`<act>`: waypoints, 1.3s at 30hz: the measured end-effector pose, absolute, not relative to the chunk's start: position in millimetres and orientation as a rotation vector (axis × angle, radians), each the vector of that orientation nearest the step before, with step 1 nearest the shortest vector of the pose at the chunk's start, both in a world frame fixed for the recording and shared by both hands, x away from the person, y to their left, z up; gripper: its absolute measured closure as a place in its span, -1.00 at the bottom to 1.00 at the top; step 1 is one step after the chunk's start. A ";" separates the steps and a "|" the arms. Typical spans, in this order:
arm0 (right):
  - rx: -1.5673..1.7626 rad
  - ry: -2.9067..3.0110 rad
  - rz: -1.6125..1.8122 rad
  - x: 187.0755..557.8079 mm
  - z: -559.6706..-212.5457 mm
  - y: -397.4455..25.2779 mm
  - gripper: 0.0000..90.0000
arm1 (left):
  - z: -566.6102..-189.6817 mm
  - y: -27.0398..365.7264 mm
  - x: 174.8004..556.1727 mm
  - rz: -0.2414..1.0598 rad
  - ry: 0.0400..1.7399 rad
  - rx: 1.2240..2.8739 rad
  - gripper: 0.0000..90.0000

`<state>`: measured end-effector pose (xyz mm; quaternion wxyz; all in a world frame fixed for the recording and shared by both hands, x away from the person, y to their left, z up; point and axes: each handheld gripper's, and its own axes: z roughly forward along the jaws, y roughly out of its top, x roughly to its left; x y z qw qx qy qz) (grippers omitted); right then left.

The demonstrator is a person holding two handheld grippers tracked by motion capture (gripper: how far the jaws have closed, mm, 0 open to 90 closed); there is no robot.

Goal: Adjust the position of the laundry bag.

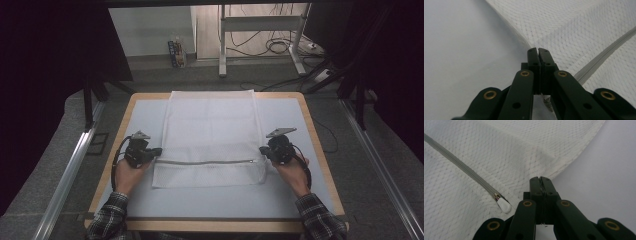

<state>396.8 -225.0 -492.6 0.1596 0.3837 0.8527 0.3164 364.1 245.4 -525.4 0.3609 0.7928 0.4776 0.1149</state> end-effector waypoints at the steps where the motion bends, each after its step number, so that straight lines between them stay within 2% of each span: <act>1: 1.091 2.441 0.899 395.0 -491.9 -225.9 0.97 | -524.4 244.5 362.1 0.293 1.221 2.046 1.00; 22: 1.062 2.489 0.873 345.0 -486.4 -250.0 0.97 | -517.5 217.6 322.0 0.312 1.132 2.184 1.00; 34: 1.055 2.521 0.857 325.3 -490.9 -254.8 0.96 | -520.3 217.0 308.6 0.285 1.128 2.190 0.98; 39: 1.040 2.512 0.869 324.2 -490.8 -255.7 0.93 | -519.6 216.3 307.8 0.317 1.114 2.186 0.93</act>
